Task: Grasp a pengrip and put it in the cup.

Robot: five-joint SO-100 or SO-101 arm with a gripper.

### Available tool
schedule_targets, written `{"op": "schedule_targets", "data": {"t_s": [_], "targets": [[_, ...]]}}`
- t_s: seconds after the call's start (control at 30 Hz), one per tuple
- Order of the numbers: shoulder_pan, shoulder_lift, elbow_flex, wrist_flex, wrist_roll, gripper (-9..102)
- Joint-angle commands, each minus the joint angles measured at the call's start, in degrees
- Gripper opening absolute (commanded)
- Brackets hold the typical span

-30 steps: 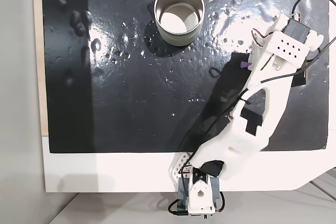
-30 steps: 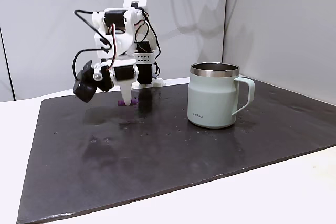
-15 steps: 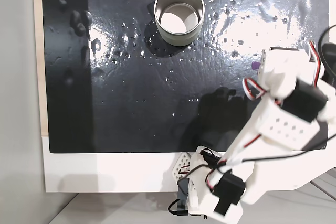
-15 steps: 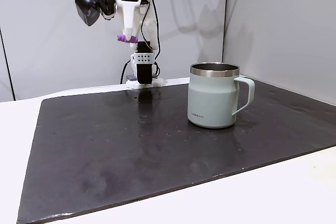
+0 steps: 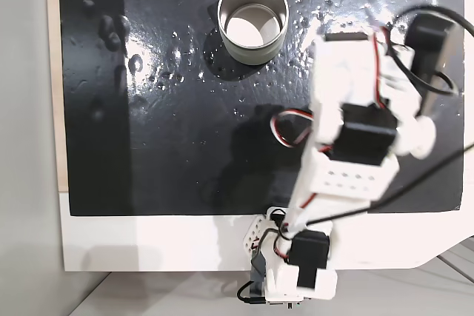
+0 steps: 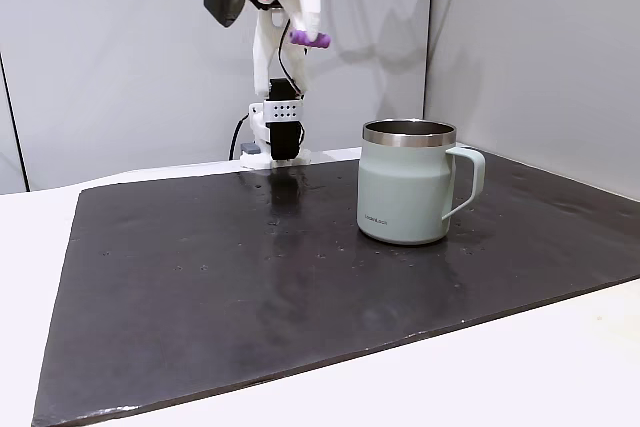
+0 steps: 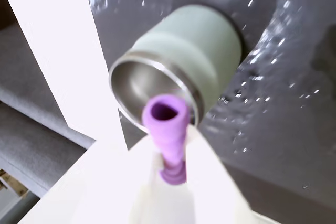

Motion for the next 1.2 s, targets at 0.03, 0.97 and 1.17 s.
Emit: {"op": "schedule_targets", "data": {"t_s": [0.03,0.97,1.17], "targets": [[-5.8,-5.7,-9.0,-0.3,5.4,0],[-17.3,-25.4,-27.0,-0.5,11.8,36],[-17.6,-25.0,-25.8,-0.4,11.8,38]]}}
